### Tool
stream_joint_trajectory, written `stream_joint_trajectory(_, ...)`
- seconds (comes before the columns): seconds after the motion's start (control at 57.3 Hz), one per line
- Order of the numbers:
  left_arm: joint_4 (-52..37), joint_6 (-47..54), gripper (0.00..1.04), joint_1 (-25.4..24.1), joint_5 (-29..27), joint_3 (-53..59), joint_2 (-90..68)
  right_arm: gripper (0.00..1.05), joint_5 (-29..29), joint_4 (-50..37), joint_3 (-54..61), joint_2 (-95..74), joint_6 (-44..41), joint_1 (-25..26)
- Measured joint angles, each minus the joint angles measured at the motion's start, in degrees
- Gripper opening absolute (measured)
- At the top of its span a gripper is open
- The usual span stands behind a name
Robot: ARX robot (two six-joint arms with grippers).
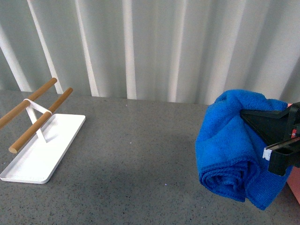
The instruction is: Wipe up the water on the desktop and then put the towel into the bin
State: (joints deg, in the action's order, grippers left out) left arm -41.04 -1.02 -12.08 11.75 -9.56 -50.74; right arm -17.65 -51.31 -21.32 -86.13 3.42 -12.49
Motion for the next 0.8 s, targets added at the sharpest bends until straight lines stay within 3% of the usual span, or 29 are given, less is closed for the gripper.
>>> stream_joint_trajectory(0.192,3.2,0.3,0.03,3.4,-3.3,3.4,6.5,0.05,0.6,0.5,0.2,1.0,-0.1,0.2)
stream_joint_trajectory(0.419,8.0,0.6,0.04,6.3,-6.1,6.0,13.8,0.05,1.2,2.5,0.6,3.2,-0.2,-0.7)
stream_joint_trajectory(0.506,10.6,0.6,0.04,10.6,-11.3,6.8,17.2,0.05,1.5,3.7,0.7,4.8,-0.4,-1.2)
stream_joint_trajectory(0.629,9.7,0.7,0.04,11.9,-11.7,8.1,19.0,0.05,2.2,4.5,0.8,6.3,-0.4,-1.8)
stream_joint_trajectory(0.803,15.1,0.7,0.04,12.0,-11.7,8.2,24.7,0.05,3.6,5.5,0.8,8.0,-0.4,-3.2)
